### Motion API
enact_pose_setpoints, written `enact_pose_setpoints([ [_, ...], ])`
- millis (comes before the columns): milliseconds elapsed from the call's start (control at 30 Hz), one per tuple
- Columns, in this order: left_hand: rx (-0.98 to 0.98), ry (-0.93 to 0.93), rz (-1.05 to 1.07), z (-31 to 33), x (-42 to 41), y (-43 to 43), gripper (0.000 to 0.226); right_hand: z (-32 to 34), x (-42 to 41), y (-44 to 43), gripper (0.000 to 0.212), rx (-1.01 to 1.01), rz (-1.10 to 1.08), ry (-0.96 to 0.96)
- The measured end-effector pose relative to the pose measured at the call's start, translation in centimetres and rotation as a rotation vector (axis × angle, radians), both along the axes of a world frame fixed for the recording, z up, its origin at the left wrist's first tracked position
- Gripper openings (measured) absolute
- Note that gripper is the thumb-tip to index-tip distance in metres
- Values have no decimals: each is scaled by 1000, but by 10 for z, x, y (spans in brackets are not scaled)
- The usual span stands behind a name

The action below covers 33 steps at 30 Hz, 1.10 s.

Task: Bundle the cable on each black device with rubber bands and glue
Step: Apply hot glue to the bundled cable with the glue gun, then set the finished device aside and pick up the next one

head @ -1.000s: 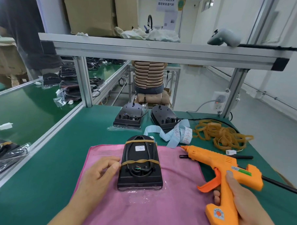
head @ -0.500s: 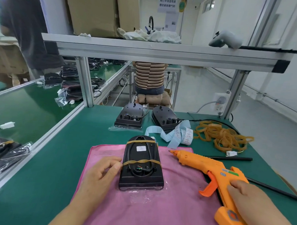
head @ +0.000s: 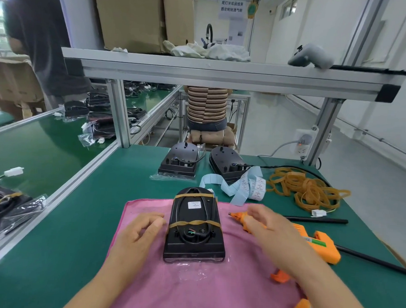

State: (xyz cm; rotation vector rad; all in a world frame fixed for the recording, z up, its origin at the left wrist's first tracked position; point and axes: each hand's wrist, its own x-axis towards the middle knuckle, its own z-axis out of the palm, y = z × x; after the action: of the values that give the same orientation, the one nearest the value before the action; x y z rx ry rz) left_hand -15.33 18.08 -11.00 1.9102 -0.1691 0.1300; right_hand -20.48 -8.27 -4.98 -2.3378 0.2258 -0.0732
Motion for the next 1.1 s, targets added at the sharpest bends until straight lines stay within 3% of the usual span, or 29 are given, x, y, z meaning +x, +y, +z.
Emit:
enact_pose_setpoints([
  [100,-23,34,80,14,3,-6,27,-9,15,31,36,201,30,44],
  [233,-31,106,46,34,4,-23,22,-30,28,68,11,324,-21,-57],
  [300,-10,122,-3,39,3,-33,28,-42,30,79,18,341,-43,-111],
  [433,-150,251,-66,35,-6,-52,33,-50,28,88,39,309,-55,-161],
  [567,-200,266,-69,37,-10,-53,36,-44,27,86,29,334,9,-150],
  [733,-193,127,36,61,-16,-31,30,-14,35,102,20,372,95,-222],
  [967,-343,-8,250,103,-19,28,76,50,64,160,67,349,326,-193],
  [1100,-401,-123,422,121,-23,64,74,78,85,208,74,300,485,-215],
])
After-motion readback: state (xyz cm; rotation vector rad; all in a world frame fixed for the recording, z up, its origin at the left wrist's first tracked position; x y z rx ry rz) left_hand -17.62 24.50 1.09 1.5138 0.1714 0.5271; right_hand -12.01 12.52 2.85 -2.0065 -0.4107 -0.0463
